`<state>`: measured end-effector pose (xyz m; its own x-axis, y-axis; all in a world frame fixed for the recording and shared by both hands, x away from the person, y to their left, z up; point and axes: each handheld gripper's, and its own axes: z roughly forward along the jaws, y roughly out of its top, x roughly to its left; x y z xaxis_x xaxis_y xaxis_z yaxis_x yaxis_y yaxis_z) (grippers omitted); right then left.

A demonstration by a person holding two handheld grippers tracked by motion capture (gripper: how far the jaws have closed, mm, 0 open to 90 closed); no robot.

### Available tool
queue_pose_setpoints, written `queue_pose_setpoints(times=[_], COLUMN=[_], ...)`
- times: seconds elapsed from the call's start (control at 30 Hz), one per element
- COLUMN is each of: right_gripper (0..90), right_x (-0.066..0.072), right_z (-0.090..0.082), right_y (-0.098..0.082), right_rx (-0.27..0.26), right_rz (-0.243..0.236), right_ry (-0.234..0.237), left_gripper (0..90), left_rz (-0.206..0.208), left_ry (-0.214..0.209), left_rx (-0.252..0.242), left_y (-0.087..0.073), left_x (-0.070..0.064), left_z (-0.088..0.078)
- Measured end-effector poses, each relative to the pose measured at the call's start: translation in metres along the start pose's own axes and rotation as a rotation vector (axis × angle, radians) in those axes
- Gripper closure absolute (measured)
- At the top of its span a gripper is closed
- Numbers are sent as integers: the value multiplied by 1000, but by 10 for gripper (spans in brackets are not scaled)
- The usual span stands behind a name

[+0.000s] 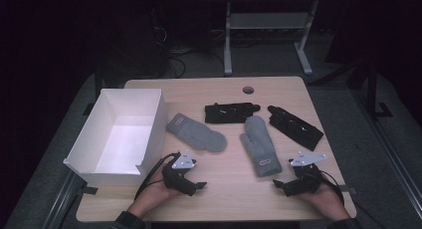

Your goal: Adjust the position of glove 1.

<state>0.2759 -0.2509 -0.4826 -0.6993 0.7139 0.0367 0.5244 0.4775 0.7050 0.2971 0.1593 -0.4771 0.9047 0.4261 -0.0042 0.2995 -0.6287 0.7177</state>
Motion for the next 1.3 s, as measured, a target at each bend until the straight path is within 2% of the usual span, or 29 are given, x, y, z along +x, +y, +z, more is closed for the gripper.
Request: queue_pose_setpoints(times=[0.17, 0.2, 0.23, 0.27, 0.37, 0.43, 0.57, 0.6, 0.67, 0.7, 0.83, 0.9, 0.93, 0.97, 1.0, 1.13, 1.3], right_gripper=[26, 89, 89, 152, 200, 290, 457, 524, 559, 668, 727, 814, 852, 852, 900, 900, 900], right_x=[0, 0, 0, 0, 1, 0, -5, -6, -7, -10, -15, -19, -19, -19, -19, -23, -38], right_z=[-1, -3, -3, -5, -11, -17, -19, -20, -19, -19, -21, -29, -32, -32, -39, -39, -25], right_y=[-1, 0, 0, 1, 5, 10, 19, 20, 22, 25, 28, 29, 30, 30, 33, 37, 51], right_rx=[1, 3, 3, 5, -17, -33, -44, -41, -39, -39, -61, -107, -118, -118, -130, -134, -128], right_rz=[-1, -3, -3, -6, -10, -14, 1, -4, -10, -9, -10, 1, 12, 12, 19, 27, 36], right_ry=[2, 8, 8, 17, 19, 3, 3, 5, 7, 16, 25, 46, 56, 56, 54, 56, 36], left_gripper=[127, 127, 127, 127, 127, 127, 127, 127, 127, 126, 126, 126, 127, 126, 127, 126, 126], left_rz=[0, 0, 0, -1, 0, 0, 6, 5, -4, -2, -6, -3, -2, -2, -2, -2, -1], left_ry=[0, 1, 1, 1, 2, 2, 4, 4, 5, 6, 3, 3, 5, 5, 6, 5, 5], left_rx=[-1, -1, -1, 0, 0, 0, 1, -1, -7, -5, -4, -4, -5, -5, -5, -6, -3], left_y=[0, 0, 0, 0, 0, 0, 0, 0, 0, 0, 0, 0, 0, 0, 0, 0, 0], left_x=[0, 0, 0, 0, 0, 0, 0, 0, 0, 0, 0, 0, 0, 0, 0, 0, 0], left_z=[0, 0, 0, 0, 0, 0, 0, 0, 0, 0, 0, 0, 0, 0, 0, 0, 0])
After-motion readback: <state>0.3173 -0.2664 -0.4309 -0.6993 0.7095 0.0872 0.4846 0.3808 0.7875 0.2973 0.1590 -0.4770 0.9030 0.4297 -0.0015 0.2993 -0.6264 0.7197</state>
